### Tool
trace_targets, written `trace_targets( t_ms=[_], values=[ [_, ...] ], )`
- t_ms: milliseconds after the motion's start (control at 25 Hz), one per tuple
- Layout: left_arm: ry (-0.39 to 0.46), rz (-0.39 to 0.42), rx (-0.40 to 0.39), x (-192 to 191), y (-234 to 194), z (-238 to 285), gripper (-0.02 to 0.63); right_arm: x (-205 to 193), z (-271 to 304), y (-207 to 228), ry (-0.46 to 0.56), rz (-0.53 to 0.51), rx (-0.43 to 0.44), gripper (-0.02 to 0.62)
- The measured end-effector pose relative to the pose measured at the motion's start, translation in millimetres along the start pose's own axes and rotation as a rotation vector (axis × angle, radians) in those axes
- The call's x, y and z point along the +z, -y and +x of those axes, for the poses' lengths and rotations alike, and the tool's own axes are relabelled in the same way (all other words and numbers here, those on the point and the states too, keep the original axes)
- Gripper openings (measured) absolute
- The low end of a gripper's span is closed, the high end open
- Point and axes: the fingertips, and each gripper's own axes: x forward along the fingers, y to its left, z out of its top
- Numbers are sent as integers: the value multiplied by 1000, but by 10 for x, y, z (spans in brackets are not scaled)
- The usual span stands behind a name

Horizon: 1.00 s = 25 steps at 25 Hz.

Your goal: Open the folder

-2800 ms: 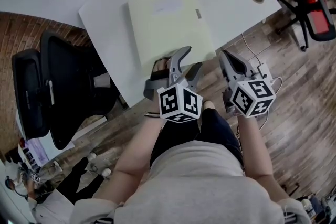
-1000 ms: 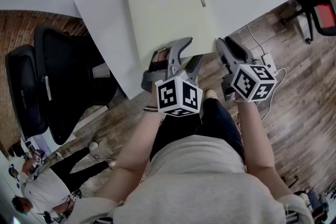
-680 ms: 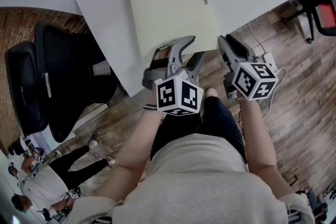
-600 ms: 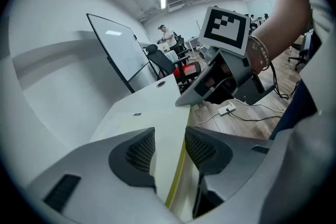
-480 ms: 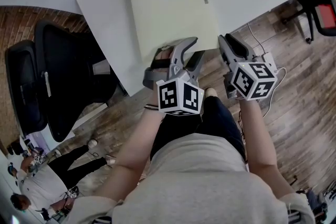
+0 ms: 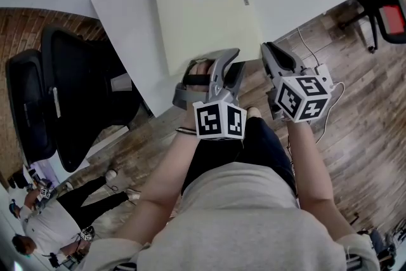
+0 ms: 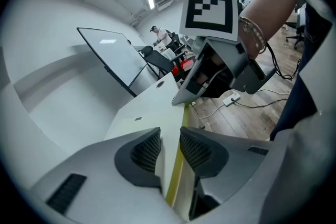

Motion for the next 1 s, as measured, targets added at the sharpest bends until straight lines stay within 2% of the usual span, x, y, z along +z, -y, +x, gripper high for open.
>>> trace_targets(
  t_ms=[120,360,640,880,1000],
  values=[
    [-7,33,17,-3,8,7,123,-1,6,-10,0,-7,1,49],
    [-12,40,27,12,7,-8,97,-4,13,-16,-3,-27,-3,46],
    [-9,-2,23,44,-15,-35,58,23,20,-34,-24,-57,-13,46],
    [-5,-68,20,58,-56,-56,51,61,44,-208,-15,-222,20,45],
    [1,-96,15,92,-66,-56,49,53,82,-336,-20,-250,64,44]
  ],
)
